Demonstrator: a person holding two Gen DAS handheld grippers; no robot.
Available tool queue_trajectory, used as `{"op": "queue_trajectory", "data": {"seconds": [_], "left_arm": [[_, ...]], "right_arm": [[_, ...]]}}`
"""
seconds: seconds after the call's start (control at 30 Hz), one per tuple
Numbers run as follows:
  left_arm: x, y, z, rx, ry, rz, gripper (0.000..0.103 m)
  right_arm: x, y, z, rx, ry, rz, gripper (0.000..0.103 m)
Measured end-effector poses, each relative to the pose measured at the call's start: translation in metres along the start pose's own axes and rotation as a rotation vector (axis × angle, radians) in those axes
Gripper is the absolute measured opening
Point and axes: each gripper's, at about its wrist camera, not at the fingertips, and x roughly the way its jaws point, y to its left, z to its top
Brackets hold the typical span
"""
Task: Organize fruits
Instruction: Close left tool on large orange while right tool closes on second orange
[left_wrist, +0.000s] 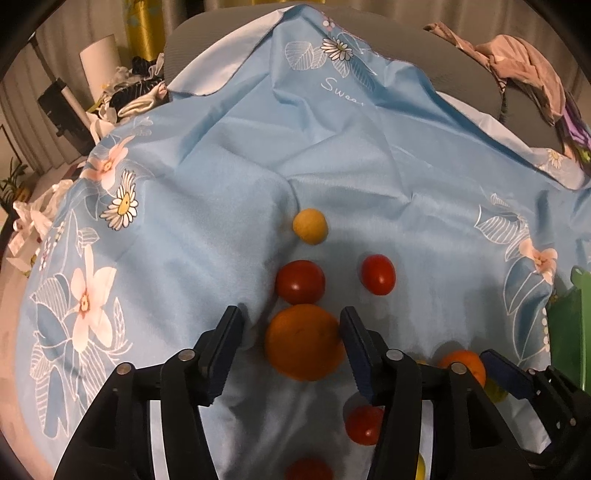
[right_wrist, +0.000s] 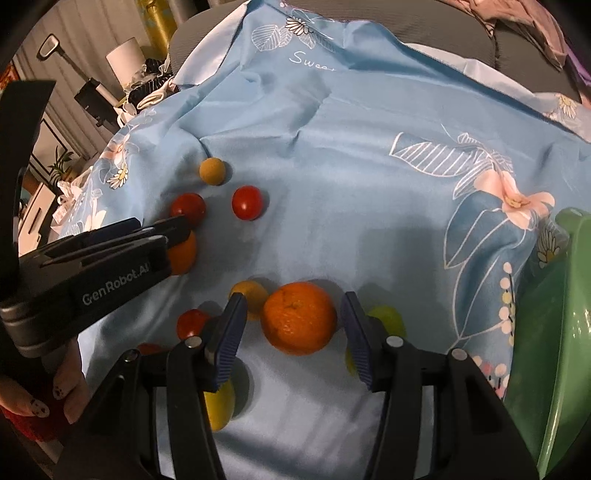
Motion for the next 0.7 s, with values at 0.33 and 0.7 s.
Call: {"op": "queue_trajectory", "data": {"seconds": [0.33,0.7], "left_arm": [[0.018,-0.008,-0.006,0.025,0.010,0.072,0.061],[-0.016,0.007,-0.003,-0.037,-0.068,-0.037,0.054]], "right_arm": [[0.004,0.004,0.001,-0.022,-0.011,-0.006,0.052],[-0.009,-0.014,-0.006,0.083,-0.039,0.049,0.040]]}}
